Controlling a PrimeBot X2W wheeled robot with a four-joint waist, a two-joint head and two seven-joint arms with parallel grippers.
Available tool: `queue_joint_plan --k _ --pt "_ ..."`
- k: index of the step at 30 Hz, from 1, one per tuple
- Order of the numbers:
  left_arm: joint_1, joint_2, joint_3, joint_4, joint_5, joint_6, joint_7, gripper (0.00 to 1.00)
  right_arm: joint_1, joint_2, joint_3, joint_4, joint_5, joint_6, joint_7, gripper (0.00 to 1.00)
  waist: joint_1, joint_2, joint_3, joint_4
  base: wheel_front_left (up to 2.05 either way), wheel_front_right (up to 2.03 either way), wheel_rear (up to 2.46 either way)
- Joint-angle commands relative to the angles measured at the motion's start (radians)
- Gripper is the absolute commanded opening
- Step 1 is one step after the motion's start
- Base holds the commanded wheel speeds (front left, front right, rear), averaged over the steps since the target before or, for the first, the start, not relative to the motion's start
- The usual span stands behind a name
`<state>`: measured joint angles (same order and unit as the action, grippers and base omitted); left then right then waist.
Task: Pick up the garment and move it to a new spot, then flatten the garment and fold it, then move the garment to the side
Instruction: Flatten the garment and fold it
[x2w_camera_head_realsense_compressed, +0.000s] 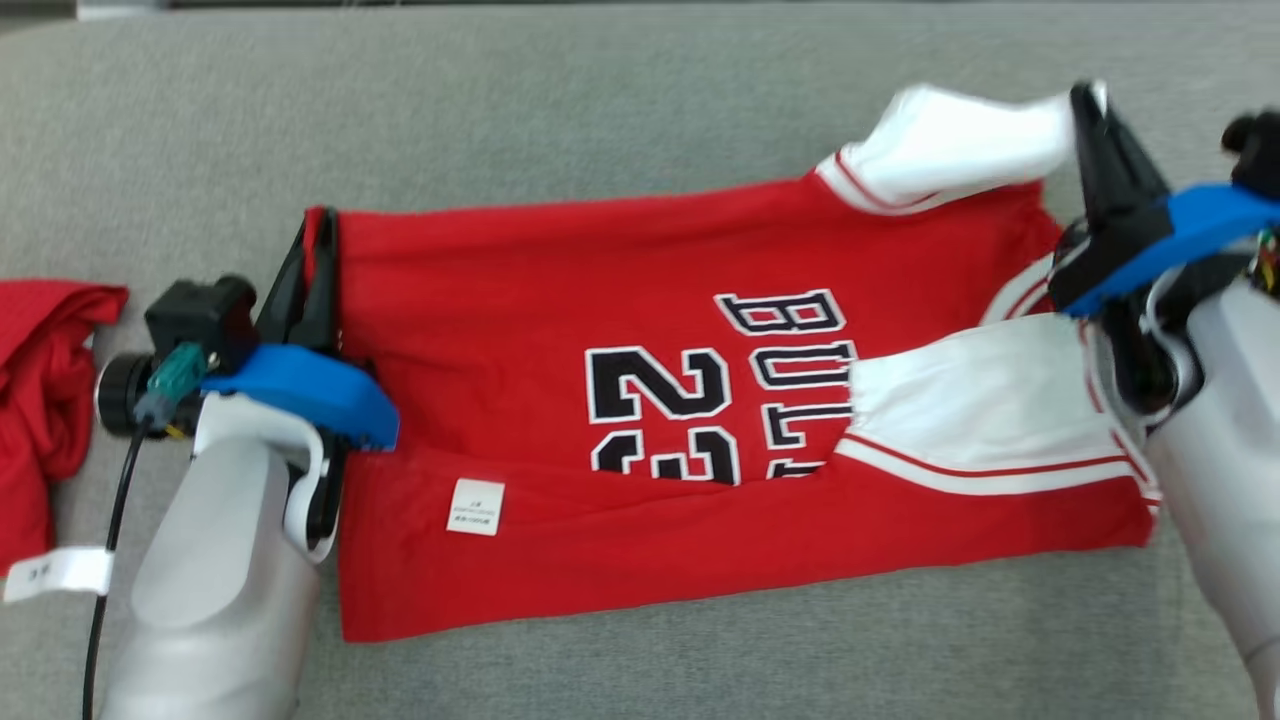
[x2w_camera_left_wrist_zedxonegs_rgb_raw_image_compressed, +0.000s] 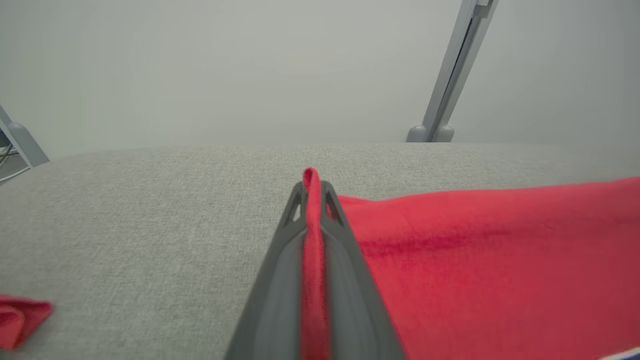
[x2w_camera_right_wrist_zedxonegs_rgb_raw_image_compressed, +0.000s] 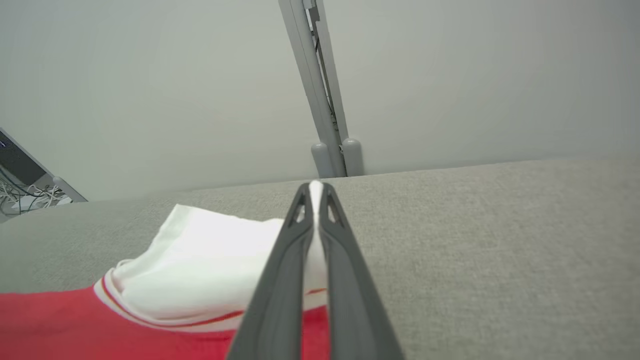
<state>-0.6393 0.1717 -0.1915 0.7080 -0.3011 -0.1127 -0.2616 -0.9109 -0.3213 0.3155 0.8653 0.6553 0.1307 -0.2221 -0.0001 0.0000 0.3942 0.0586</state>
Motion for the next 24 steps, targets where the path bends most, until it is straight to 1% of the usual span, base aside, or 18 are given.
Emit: queue_joint_plan --k 1,6,8,10,14,21,22,23,24 --pt "0.034 0.01 0.014 -0.006 0.006 -0.004 -0.005 0.0 0.052 -0.009 0.009 -0.025 0.027 0.0 -0.009 0.0 0.0001 0.0 -0.057 -0.051 0.0 0.0 0.0" --pt "0.124 0.02 0.042 -0.016 0.024 -0.01 -0.005 0.0 0.203 -0.008 0.04 -0.105 0.108 0.0 -0.014 0.0 0.0001 0.0 -0.108 -0.08 0.0 0.0 0.0" --pt "0.144 0.021 0.042 -0.016 0.03 -0.012 -0.005 0.0 0.231 -0.007 0.045 -0.117 0.118 0.0 -0.016 0.0 0.0001 0.0 -0.118 -0.084 0.0 0.0 0.0" --pt "0.199 0.019 0.048 -0.012 0.039 -0.015 -0.005 0.0 0.307 0.005 0.053 -0.138 0.146 0.0 -0.02 0.0 0.0001 0.0 -0.145 -0.097 0.0 0.0 0.0" --pt "0.268 0.004 0.055 -0.003 0.042 -0.018 -0.005 0.0 0.374 0.023 0.06 -0.127 0.161 0.0 -0.024 0.0 0.0001 0.0 -0.17 -0.106 0.0 0.0 0.0" --pt "0.344 -0.032 0.094 -0.002 0.051 -0.019 -0.005 0.0 0.42 0.048 0.055 -0.07 0.129 0.0 -0.036 0.0 0.0001 0.0 -0.196 -0.096 0.0 0.0 0.0" --pt "0.352 -0.035 0.104 -0.002 0.052 -0.015 -0.005 0.09 0.422 0.045 0.047 -0.057 0.118 0.0 -0.037 0.04 0.0001 0.0 -0.199 -0.093 0.0 0.0 0.0" --pt "0.357 -0.037 0.115 -0.008 0.056 -0.006 -0.005 0.54 0.421 0.043 0.043 -0.049 0.099 0.0 -0.038 0.55 0.0001 0.0 -0.201 -0.091 0.0 0.0 0.0" --pt "0.362 -0.039 0.125 -0.018 0.063 0.002 -0.005 1.0 0.417 0.045 0.037 -0.044 0.084 0.0 -0.041 1.0 0.0001 0.0 -0.203 -0.09 0.0 0.0 0.0"
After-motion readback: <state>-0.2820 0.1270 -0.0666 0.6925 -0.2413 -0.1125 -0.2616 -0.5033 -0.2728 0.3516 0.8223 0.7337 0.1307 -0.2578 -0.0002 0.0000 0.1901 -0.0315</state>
